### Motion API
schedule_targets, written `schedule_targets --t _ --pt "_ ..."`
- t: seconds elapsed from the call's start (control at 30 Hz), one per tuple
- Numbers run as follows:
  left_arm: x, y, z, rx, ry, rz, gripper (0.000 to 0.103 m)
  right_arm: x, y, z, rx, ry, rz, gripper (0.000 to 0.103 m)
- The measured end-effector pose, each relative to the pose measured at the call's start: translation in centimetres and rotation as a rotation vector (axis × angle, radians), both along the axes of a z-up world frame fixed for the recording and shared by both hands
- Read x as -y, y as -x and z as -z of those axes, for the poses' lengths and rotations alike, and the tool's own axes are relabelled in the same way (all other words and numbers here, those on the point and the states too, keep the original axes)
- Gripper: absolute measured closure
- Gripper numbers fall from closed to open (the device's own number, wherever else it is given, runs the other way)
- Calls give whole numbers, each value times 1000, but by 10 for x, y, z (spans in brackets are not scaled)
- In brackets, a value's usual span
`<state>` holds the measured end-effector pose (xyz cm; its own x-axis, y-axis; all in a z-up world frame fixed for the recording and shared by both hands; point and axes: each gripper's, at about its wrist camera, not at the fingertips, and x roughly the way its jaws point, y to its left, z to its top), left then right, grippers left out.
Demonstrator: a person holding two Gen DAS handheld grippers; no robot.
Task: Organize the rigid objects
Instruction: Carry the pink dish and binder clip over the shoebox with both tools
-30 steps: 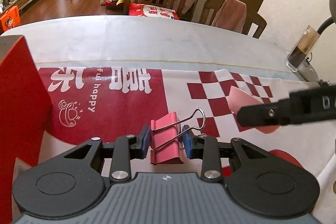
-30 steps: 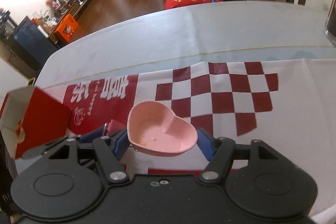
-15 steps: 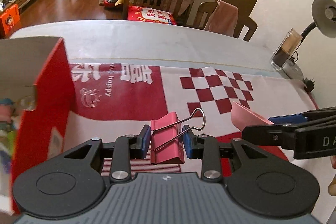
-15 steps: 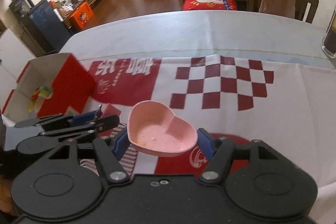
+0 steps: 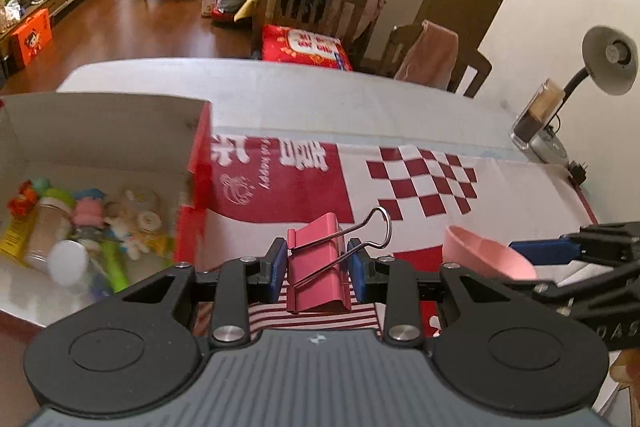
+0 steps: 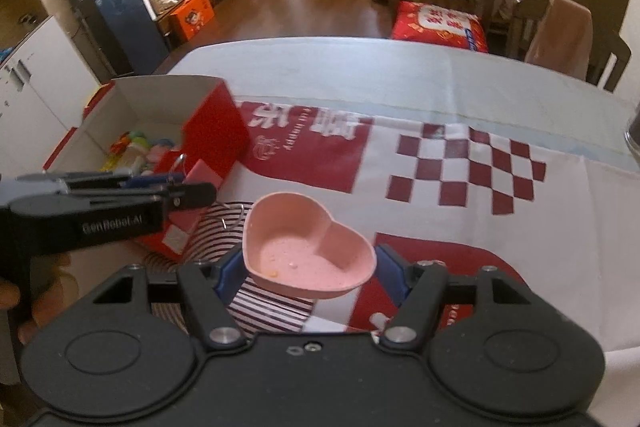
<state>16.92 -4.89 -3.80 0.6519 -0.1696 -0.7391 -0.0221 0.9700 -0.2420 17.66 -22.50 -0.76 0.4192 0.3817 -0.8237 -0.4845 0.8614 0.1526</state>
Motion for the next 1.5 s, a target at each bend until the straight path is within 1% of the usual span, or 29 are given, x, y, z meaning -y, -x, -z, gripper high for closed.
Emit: schedule_targets --t 0.3,0.5,0.7,0.8,0.93,1.07,1.2,1.3,1.5 --pt "-59 14 -29 45 -8 -40 71 -51 19 -16 45 -14 -40 36" --pt "-101 21 -39 54 -40 -68 71 -93 27 -22 80 -20 -74 36" --pt "-147 27 -44 57 -64 -93 71 -134 25 -22 91 -34 -85 36" --pt "-169 27 -42 53 -76 -108 71 -154 21 -19 89 -27 -86 36" --pt "-195 21 -35 53 -125 -123 71 -179 15 -12 88 -9 -88 36" --pt "-220 12 -24 35 -160 -133 71 -205 8 -4 100 16 -90 36" --pt "-242 -5 -10 -4 -160 -133 71 -225 -4 10 94 40 -82 36" --pt "-251 -17 -1 -27 -178 -126 71 -239 -11 22 97 62 -80 36" --pt "-253 -42 14 -35 -203 -91 71 -261 -30 47 81 101 -74 36"
